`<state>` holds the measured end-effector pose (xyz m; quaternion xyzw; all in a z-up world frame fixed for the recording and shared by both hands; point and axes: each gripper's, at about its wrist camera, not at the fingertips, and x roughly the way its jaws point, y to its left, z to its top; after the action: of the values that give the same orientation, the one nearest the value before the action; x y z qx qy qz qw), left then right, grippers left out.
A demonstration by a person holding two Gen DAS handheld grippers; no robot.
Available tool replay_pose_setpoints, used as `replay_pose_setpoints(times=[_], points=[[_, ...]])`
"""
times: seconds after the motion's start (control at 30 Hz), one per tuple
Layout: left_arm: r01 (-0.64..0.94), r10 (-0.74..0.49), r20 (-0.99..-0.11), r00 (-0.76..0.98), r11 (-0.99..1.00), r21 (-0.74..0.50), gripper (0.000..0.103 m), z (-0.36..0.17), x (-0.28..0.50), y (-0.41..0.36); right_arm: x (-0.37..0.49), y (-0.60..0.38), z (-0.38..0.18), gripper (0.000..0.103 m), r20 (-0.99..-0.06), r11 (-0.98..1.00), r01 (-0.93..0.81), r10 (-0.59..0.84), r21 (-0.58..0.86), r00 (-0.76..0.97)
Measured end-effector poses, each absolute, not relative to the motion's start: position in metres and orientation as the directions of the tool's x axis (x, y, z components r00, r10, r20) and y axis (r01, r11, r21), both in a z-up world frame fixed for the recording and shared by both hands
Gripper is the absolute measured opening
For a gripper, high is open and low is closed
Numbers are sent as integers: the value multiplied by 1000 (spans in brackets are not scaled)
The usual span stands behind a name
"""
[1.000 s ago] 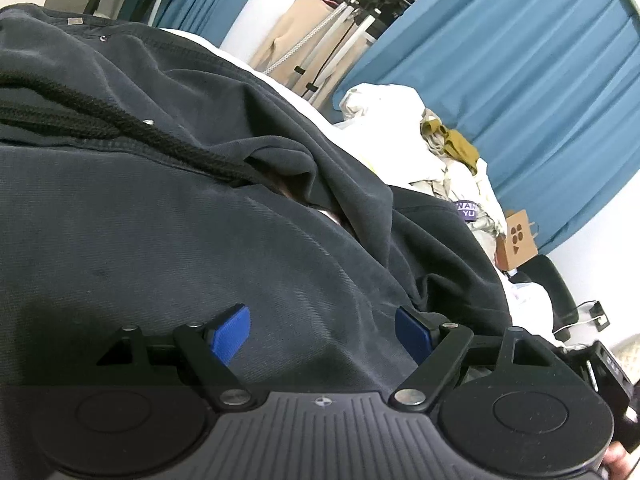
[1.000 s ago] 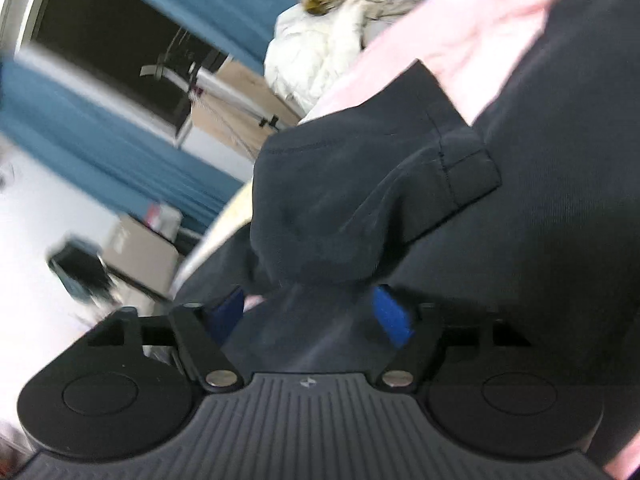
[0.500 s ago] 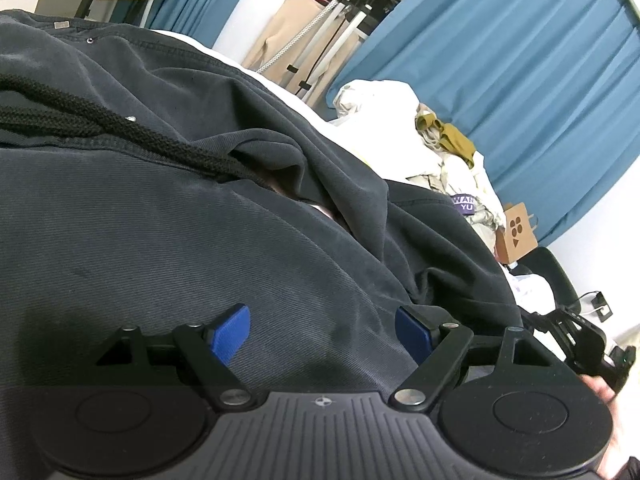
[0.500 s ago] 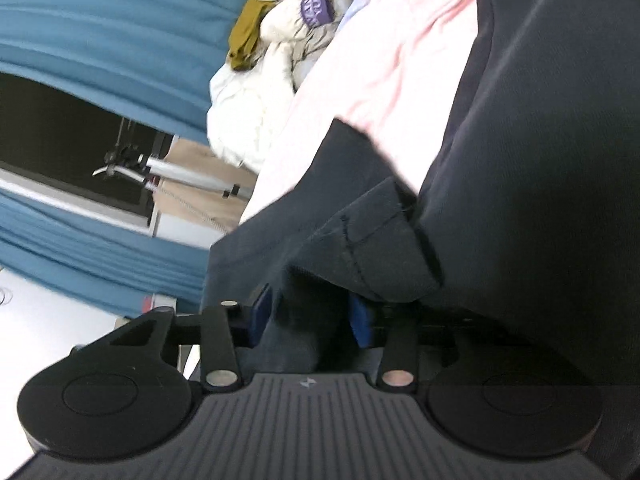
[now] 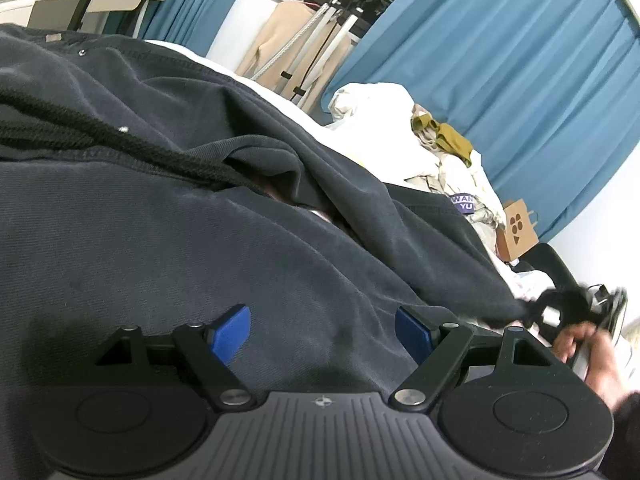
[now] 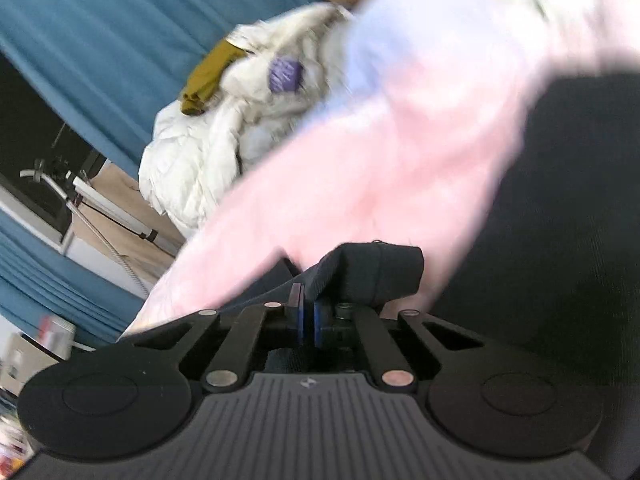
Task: Fold clothes
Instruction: 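Grasp the waistband with the left gripper while the right gripper holds the leg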
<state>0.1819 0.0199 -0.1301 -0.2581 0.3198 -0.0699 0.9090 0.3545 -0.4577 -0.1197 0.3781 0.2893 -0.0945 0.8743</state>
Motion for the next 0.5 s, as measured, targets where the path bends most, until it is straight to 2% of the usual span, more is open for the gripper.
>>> replay_pose_setpoints(times=[0.13, 0.2, 0.3, 0.4, 0.43, 0.5], points=[[-9, -253, -525, 813, 895, -445, 81, -122, 191, 26, 396, -454, -67, 4, -541, 776, 339, 2, 531, 841], [-16, -203, -517, 832, 921, -389, 81, -116, 200, 32, 415, -449, -34, 4, -489, 816, 284, -2, 504, 872], [-49, -110, -501, 859, 955, -293, 81, -108, 210, 42, 427, -441, 14, 4, -337, 869, 155, 15, 470, 941], [-52, -49, -485, 873, 980, -192, 81, -102, 219, 45, 422, -446, 32, 4, -213, 897, 89, 6, 434, 977], [-44, -38, -492, 870, 987, -155, 81, -101, 224, 44, 420, -452, 28, 4, -215, 894, 97, -1, 438, 977], [-12, -34, -523, 852, 996, -83, 80, -104, 232, 39, 416, -469, 1, 4, -285, 880, 154, -22, 449, 958]])
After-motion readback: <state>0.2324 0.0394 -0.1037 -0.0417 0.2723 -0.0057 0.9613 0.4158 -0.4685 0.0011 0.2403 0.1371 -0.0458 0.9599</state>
